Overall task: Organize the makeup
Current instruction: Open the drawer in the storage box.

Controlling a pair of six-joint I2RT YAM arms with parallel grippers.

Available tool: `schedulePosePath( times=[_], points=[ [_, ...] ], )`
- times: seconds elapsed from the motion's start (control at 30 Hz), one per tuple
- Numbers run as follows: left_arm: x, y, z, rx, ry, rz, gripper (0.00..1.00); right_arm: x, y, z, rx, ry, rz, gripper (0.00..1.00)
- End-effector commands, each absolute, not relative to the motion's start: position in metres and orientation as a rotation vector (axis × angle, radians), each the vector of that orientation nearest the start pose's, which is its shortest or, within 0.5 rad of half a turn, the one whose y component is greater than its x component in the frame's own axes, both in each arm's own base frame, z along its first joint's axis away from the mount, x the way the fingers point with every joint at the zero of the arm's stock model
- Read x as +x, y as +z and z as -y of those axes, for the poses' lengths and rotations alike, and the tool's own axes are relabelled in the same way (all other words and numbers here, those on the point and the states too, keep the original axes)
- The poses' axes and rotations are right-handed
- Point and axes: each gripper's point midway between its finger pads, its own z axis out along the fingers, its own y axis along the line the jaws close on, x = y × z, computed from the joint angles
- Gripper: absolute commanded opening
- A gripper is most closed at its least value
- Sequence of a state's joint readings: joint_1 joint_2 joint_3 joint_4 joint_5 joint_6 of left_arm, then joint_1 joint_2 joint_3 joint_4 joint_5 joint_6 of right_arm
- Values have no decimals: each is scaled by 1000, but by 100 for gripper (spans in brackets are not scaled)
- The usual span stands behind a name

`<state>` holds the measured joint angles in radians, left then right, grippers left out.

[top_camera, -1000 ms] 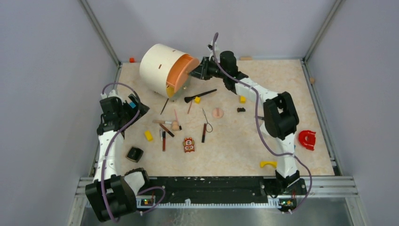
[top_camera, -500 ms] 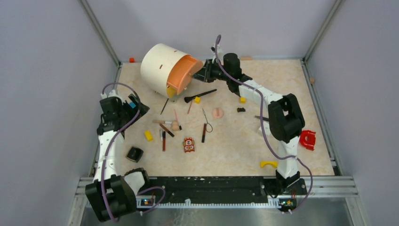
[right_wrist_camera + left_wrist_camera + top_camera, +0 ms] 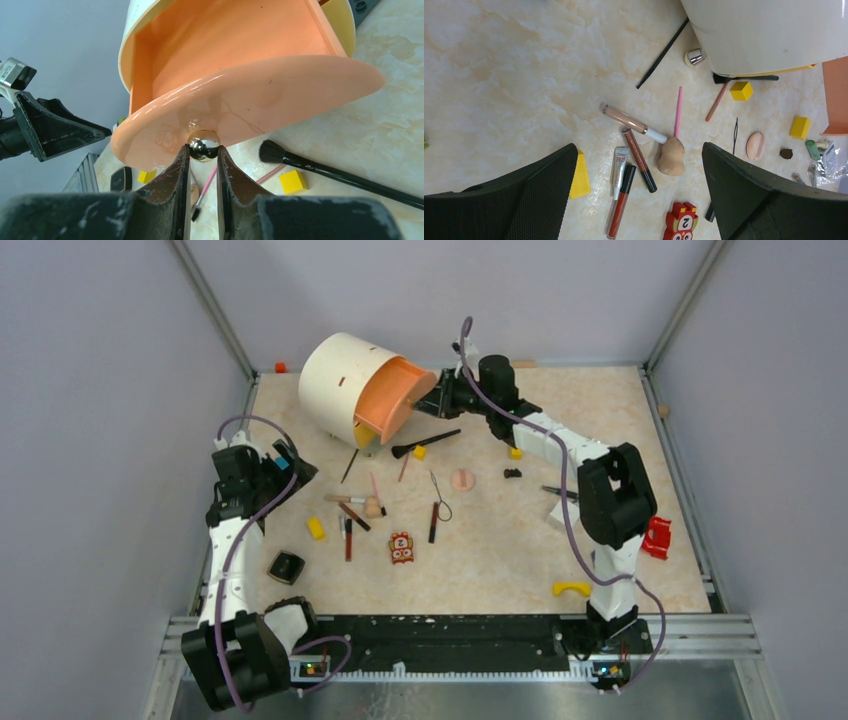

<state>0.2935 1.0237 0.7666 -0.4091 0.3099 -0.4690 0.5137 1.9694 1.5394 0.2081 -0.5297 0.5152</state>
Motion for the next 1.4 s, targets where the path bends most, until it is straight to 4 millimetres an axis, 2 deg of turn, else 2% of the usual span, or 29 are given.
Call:
schedulePosePath(
  times=[0.0, 0.63, 0.83, 0.97, 1.13, 1.23, 1.37],
  points=[
    [311, 168, -20, -643, -442, -2092, 99, 444, 262, -361, -440, 1144, -1792, 0],
    [311, 168, -20, -642, -443, -2092, 99, 438, 270, -352, -433, 1119, -1776, 0],
    [311, 167, -20, -642, -445, -2094, 99, 437, 270, -353, -434, 1127, -1778, 13],
    [311, 167, -19, -640, -446, -2095, 99, 437, 272, -353, -433, 1129, -1774, 15],
    [311, 167, -19, -639, -447, -2094, 99, 436, 274, -353, -437, 1134, -1773, 24],
    [311, 167, -19, -640, -446, -2096, 99, 436, 274, -353, -436, 1133, -1772, 24],
    [311, 167, -19, -639, -445, -2093, 99, 435, 276, -352, -438, 1135, -1767, 13]
  ],
)
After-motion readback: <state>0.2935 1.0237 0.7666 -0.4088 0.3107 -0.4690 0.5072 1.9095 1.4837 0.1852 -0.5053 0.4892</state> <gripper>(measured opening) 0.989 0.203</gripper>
